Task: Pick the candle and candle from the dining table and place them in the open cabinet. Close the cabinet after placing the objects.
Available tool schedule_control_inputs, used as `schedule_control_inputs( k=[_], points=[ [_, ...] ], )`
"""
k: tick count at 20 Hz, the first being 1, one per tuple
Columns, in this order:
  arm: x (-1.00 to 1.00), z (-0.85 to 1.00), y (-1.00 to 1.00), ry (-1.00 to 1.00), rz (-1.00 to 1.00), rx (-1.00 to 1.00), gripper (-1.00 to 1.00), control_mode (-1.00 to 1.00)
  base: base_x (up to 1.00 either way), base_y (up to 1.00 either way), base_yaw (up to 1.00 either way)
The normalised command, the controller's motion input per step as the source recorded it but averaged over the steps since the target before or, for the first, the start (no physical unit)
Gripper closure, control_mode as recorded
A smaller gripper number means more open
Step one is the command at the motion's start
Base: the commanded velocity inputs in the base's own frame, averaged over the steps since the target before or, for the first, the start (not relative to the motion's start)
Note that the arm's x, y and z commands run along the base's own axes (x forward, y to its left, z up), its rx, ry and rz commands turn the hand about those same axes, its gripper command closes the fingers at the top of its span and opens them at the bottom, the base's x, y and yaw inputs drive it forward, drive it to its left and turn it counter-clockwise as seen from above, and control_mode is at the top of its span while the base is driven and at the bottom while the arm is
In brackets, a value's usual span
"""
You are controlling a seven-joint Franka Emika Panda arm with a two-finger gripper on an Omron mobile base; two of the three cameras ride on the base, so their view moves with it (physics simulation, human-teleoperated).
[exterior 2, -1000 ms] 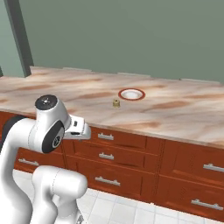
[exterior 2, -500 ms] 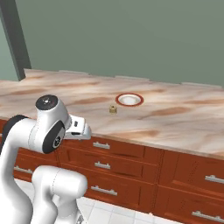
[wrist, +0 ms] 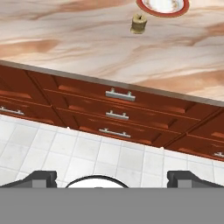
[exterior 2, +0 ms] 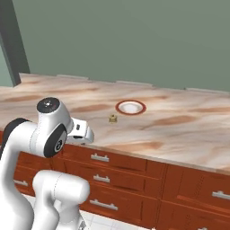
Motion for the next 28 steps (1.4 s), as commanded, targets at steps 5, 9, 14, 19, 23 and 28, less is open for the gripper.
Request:
schedule_control_inputs(
  k=[5,9,14,19,23,28],
  points=[
    [0.0,0.0,0.0,0.0,0.0,0.0,-1.0,1.0,0.45,0.0,0.0],
    [0.0,0.0,0.0,0.0,0.0,0.0,-1.0,1.0,0.39,0.0,0.0],
    [0.0,0.0,0.0,0.0,0.0,0.0,-1.0,1.0,0.33,0.0,0.0],
    [0.0,0.0,0.0,0.0,0.0,0.0,-1.0,1.0,0.37,0.0,0.0],
    [0.0,0.0,0.0,0.0,0.0,0.0,-1.0,1.0,0.36,0.0,0.0],
    [0.0,0.0,0.0,0.0,0.0,0.0,-1.0,1.0,0.29,0.0,0.0]
  ],
)
